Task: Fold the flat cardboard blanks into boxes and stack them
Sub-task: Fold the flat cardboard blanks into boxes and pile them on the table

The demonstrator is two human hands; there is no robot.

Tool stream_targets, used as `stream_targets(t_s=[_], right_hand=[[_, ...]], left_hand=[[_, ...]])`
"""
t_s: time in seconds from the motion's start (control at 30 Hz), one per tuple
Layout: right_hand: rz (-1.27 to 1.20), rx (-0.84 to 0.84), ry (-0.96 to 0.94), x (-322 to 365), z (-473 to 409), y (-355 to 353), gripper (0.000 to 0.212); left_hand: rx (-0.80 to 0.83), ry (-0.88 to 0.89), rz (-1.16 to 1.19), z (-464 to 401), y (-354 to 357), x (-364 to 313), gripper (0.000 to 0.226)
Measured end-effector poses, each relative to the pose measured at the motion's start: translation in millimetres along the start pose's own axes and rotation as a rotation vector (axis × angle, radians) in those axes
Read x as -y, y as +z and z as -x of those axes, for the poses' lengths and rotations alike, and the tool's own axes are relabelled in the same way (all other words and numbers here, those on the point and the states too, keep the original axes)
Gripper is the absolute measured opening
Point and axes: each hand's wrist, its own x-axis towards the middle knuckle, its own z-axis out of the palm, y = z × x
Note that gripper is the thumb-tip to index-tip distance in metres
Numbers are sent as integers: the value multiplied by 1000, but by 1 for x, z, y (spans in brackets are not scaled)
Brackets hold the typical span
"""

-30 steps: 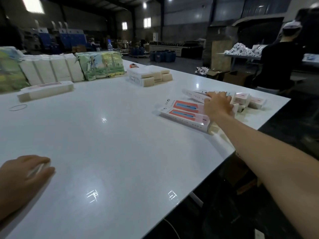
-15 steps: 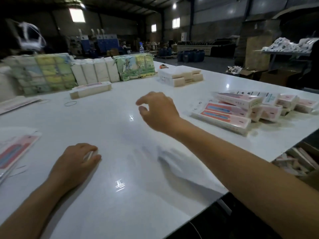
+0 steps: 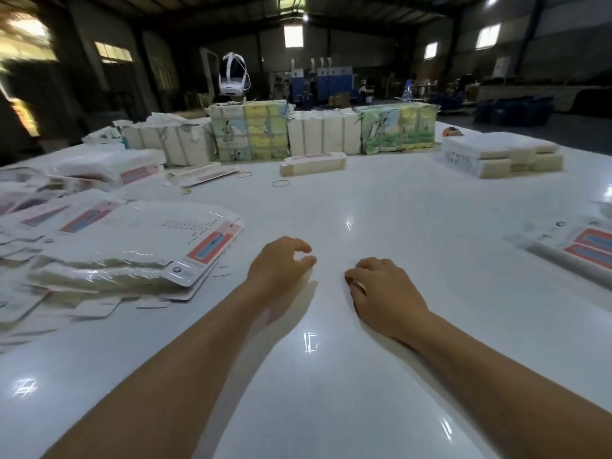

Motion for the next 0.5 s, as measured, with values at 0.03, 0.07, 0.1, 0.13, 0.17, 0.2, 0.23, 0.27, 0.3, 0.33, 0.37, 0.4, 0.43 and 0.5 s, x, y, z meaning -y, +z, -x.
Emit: stream_targets(t_s=[0.03,0.07,0.1,0.13,0.17,0.2,0.23,0.27,0.3,0.33,0.37,0.4,0.43,0.5], right_hand=[[-11,-9,-2,0,0,1,33],[-18,-16,-2,0,0,2,32],[-21,-21,-1,0,0,2,31],[-20,-25,-1,0,0,2,31],[-20,-29,0,1,-1,2,30],[-19,-33,1,1,-1,2,30],[-18,-35,4,1,-1,2,30],[-20,-37,5,1,-1,2,30],[-24,-39,5,1,-2,1,29],[-31,-41,8,2,-2,1,29],[-42,-41,13,2,-2,0,29],[-51,-40,18,2,-1,0,29],[-56,-42,20,3,-1,0,29],[-63,-43,20,4,-1,0,29]], left_hand=[[-52,-68,-21,-11,-14,10,34],[-103,-156,-84,-21,-31,22,39],[-139,-269,-192,-29,-47,38,46],[-149,-399,-320,-33,-62,54,56],[-134,-518,-433,-33,-74,69,68],[-106,-600,-518,-32,-82,82,81],[-78,-637,-577,-32,-87,92,90],[-53,-644,-609,-34,-89,99,97],[-30,-651,-614,-38,-90,103,100],[-11,-669,-602,-42,-92,103,103],[2,-698,-581,-46,-94,101,106],[4,-724,-561,-50,-95,99,108],[-4,-736,-556,-54,-96,97,110],[-30,-711,-604,-59,-93,94,109]])
